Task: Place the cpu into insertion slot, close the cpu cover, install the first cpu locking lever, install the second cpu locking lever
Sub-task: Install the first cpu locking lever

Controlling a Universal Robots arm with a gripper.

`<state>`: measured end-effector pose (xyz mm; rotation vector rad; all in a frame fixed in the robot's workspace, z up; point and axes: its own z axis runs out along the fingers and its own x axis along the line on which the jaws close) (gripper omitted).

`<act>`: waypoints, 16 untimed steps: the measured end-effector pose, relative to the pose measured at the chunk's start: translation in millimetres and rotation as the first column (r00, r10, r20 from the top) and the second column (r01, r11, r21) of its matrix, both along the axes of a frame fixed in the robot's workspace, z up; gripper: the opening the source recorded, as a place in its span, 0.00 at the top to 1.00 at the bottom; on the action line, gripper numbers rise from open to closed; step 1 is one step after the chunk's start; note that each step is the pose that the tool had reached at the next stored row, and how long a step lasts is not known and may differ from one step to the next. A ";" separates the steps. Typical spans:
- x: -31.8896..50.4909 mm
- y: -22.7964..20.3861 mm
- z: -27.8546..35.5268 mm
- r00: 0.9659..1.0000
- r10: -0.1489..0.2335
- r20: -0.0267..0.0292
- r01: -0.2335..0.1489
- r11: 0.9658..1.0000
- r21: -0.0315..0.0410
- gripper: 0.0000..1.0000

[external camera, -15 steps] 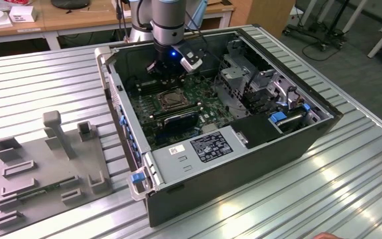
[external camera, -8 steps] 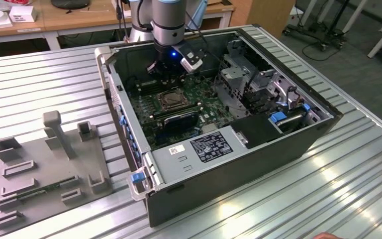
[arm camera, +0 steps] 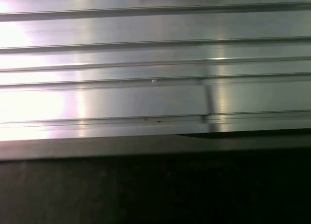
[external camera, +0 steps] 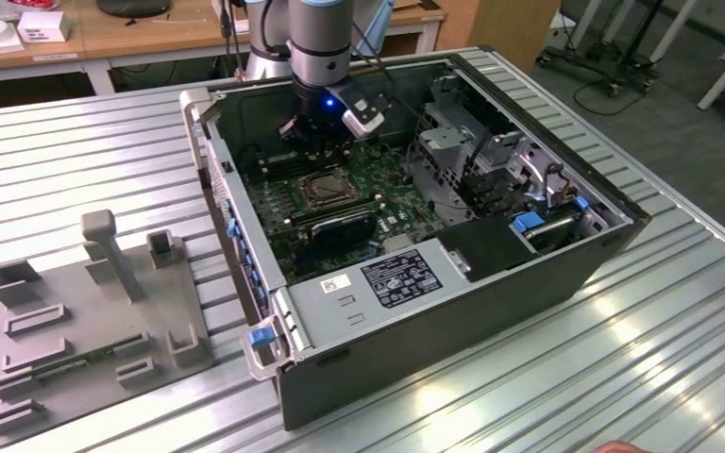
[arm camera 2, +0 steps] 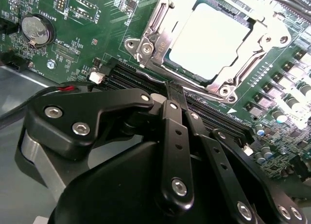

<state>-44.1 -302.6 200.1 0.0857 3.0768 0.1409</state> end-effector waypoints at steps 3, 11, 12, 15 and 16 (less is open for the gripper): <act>0.0 0.0 0.0 1.000 -0.009 0.000 0.009 1.000 0.000 0.90; 0.0 0.0 0.0 0.998 -0.066 0.000 0.066 0.998 0.000 0.90; 0.0 0.0 0.0 0.997 -0.079 0.000 0.079 0.997 0.000 0.90; 0.0 0.0 0.0 0.994 -0.110 0.000 0.110 0.994 0.000 0.90; 0.0 0.0 0.0 0.993 -0.115 0.000 0.115 0.993 0.000 0.90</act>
